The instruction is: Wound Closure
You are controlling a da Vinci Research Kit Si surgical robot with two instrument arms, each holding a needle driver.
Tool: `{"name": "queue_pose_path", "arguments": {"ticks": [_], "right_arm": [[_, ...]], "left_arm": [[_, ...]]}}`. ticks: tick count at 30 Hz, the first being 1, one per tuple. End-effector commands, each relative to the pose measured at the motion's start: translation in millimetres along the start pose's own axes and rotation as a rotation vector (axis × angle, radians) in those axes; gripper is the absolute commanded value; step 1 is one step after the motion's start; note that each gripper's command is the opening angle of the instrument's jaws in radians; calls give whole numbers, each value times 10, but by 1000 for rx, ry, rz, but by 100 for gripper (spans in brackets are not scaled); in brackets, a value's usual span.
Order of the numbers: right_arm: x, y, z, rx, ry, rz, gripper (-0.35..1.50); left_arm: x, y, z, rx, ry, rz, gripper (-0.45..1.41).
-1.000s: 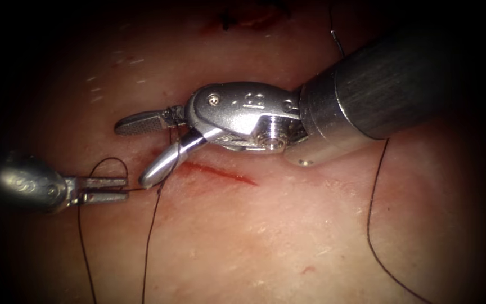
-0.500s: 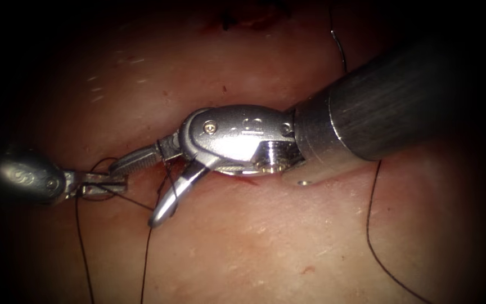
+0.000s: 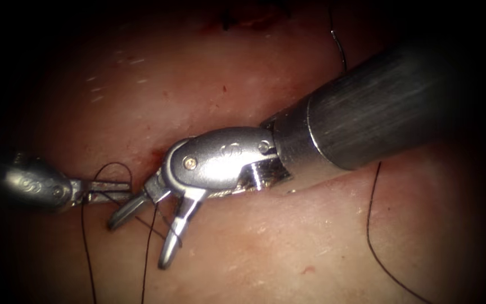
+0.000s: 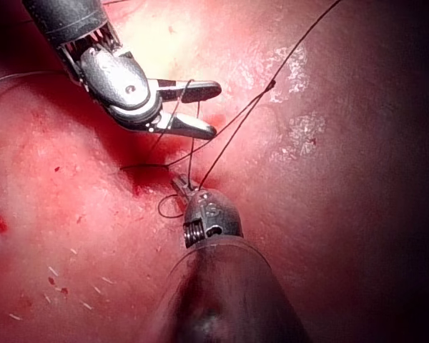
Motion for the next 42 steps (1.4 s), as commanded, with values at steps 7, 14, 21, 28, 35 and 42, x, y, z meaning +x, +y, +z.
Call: {"name": "queue_pose_path", "arguments": {"ticks": [7,14,21,28,35,42], "right_arm": [[-15,2,59,134,-85,27,109],[-21,-4,69,203,-148,31,108],[-21,-3,67,217,-252,28,64],[-19,-8,59,192,-282,54,-35],[-13,-10,31,-3,-221,229,-35],[-24,-5,-16,-291,-138,293,-35]], "left_arm": [[5,19,7,-9,3,-4,-3],[6,18,4,-15,5,-3,-3],[5,19,0,-19,6,-2,-3],[6,19,-1,-18,6,-2,-11],[5,26,-9,-12,2,-7,-38],[7,33,-11,-11,1,-6,-45]]}}
